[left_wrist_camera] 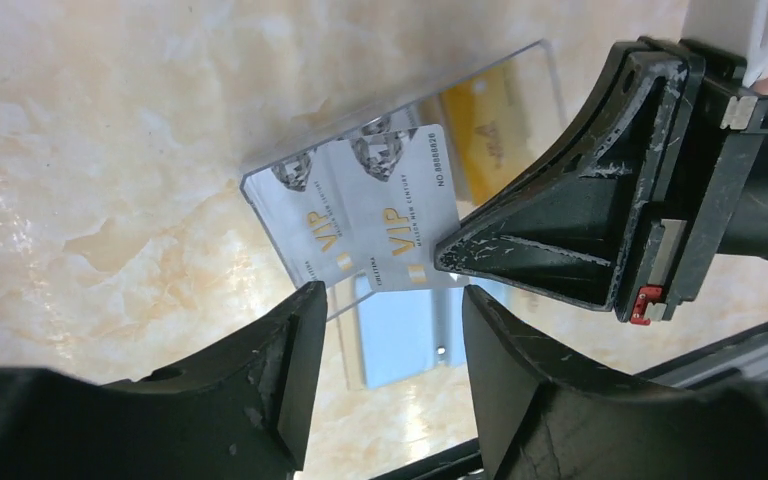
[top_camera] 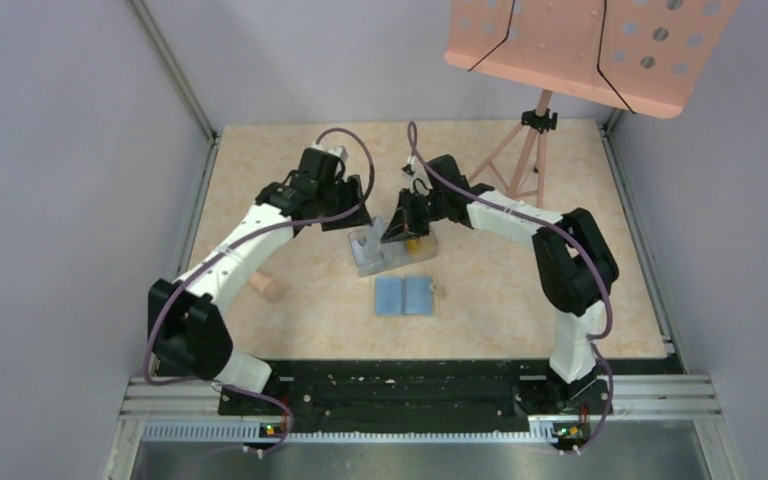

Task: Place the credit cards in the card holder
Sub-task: Pick up the card holder from the storage box.

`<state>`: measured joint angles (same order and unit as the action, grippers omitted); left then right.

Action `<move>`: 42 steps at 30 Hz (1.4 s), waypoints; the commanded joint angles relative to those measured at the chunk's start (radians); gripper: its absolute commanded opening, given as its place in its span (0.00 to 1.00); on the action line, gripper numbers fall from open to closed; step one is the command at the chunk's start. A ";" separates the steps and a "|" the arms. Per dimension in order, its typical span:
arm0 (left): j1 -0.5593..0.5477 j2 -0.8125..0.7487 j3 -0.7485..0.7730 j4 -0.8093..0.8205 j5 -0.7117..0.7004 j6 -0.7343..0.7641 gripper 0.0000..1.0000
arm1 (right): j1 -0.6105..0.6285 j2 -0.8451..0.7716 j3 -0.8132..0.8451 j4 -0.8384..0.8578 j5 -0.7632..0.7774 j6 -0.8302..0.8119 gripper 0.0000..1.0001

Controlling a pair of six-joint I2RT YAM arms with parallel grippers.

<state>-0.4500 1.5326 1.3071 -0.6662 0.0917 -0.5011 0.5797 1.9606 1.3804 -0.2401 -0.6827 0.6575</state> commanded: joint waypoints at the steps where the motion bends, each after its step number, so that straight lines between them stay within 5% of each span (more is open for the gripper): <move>1: 0.069 -0.120 -0.088 0.141 0.130 -0.083 0.60 | -0.040 -0.147 -0.060 0.150 -0.050 0.062 0.00; 13: 0.140 -0.130 -0.288 0.554 0.665 -0.303 0.54 | -0.048 -0.326 -0.339 0.574 -0.215 0.357 0.00; 21: 0.139 -0.155 -0.329 0.579 0.673 -0.330 0.25 | -0.049 -0.366 -0.407 0.637 -0.217 0.389 0.00; 29: 0.138 -0.172 -0.375 0.550 0.663 -0.326 0.43 | -0.048 -0.389 -0.425 0.669 -0.226 0.404 0.00; 36: 0.137 -0.202 -0.432 0.753 0.751 -0.419 0.14 | -0.049 -0.389 -0.453 0.684 -0.240 0.411 0.00; 38: 0.136 -0.204 -0.450 0.814 0.783 -0.451 0.01 | -0.048 -0.392 -0.454 0.686 -0.234 0.409 0.07; 42: 0.136 -0.219 -0.462 0.809 0.787 -0.444 0.00 | -0.047 -0.399 -0.460 0.703 -0.199 0.418 0.30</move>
<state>-0.3027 1.3502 0.8612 0.0406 0.8257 -0.9218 0.5209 1.6234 0.9146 0.3706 -0.8982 1.0710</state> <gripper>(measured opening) 0.012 0.225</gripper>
